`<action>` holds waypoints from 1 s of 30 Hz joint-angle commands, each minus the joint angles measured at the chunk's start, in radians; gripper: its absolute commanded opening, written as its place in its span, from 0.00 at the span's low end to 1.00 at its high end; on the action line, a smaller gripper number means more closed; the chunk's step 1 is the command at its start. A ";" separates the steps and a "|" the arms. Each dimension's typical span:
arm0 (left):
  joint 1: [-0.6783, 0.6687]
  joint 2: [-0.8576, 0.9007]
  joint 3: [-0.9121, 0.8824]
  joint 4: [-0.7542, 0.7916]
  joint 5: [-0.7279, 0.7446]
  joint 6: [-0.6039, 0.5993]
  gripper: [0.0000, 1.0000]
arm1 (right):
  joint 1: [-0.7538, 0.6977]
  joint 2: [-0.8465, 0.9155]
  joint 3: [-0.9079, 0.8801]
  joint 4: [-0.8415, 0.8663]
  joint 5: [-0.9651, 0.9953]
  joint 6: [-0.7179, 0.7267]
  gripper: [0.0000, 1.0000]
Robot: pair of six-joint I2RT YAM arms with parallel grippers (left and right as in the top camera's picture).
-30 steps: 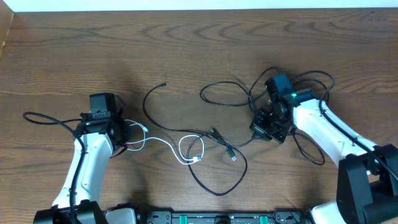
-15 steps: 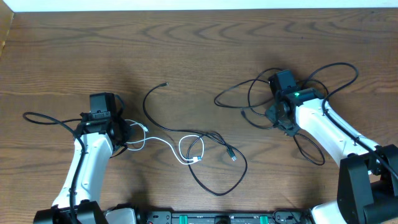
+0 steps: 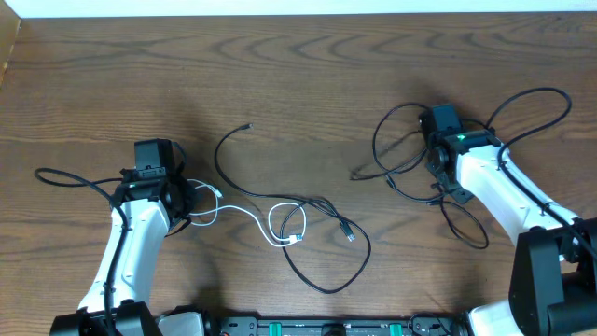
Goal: Untangle cables
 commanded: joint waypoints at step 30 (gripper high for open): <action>0.004 0.005 -0.008 0.062 0.394 0.156 0.09 | 0.309 -0.071 0.259 0.006 -0.873 -0.844 0.99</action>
